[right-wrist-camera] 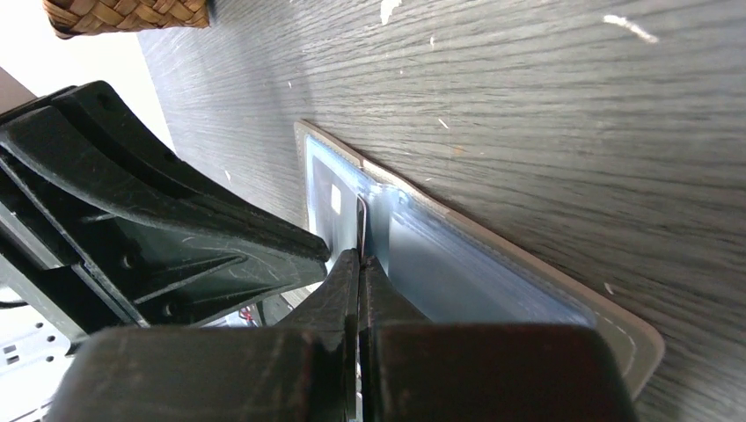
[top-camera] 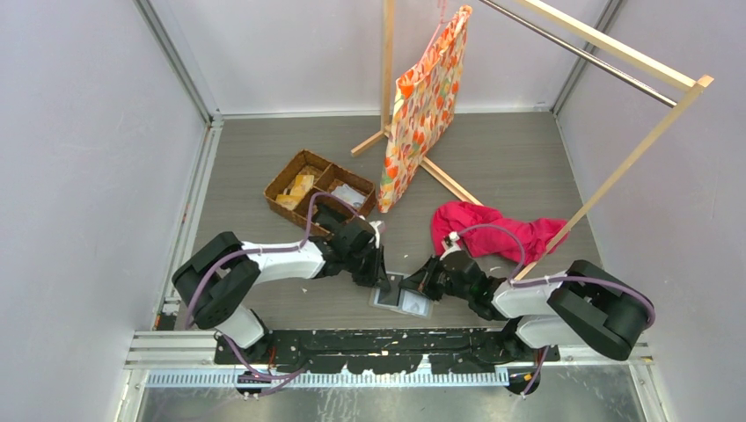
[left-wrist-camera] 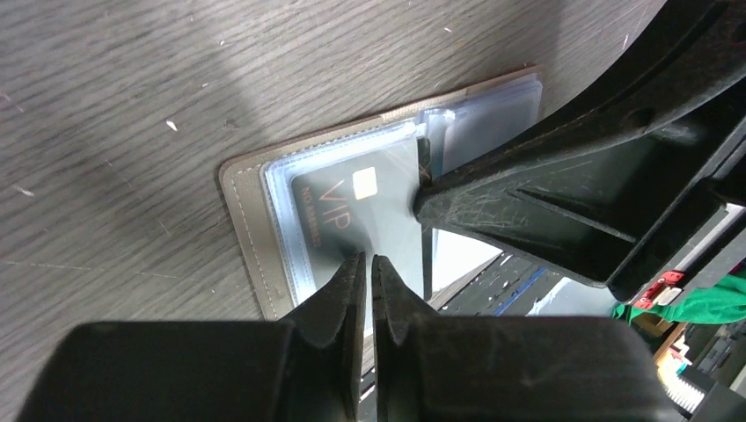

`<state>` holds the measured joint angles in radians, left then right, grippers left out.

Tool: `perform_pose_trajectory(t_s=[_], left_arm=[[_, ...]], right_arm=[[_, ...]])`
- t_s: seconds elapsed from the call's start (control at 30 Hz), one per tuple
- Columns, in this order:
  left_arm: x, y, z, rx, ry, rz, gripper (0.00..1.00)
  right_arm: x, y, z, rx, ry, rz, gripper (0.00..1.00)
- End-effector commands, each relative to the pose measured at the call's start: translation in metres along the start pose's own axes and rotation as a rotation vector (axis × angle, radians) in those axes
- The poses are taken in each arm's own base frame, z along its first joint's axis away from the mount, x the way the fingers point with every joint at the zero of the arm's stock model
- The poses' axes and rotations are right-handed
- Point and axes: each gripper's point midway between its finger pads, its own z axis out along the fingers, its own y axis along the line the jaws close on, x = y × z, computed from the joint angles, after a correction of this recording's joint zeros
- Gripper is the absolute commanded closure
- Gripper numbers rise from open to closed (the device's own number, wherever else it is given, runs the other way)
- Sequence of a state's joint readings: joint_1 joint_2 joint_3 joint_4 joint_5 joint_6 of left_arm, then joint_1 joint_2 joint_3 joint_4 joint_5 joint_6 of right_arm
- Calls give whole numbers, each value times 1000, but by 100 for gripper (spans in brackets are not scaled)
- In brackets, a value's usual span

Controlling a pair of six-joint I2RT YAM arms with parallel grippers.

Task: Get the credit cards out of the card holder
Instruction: Remove the credit card from the card holder.

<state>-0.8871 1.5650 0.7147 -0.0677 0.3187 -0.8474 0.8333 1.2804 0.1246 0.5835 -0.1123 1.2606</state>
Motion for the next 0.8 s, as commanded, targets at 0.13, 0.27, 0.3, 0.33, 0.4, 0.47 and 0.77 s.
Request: perform_pose_trajectory(t_s=[0.13,0.27,0.3,0.33,0.4,0.47,0.77], left_arm=[[-5,13,8,-43,-21,1,99],[-1,25,12,-88,-19,-34,99],[0,27,13,-92,-17,-40,100],[1,29,14,-95,-15,-49,99],[2,31,15,-93,-17,-59,99],[3,31,15,-91,-16,-65,99],[9,38,23,-105,14,-73,100]], right_arm=[[3,1,-3,-16,21,1,99],[2,-4,-11,-7,1,4,99],[1,-5,-14,-5,-2,4,100],[2,-7,-16,0,-1,1,99],[3,-10,-20,5,-1,0,99],[3,-14,-25,14,-8,3,100],[3,-22,-38,25,-30,20,99]])
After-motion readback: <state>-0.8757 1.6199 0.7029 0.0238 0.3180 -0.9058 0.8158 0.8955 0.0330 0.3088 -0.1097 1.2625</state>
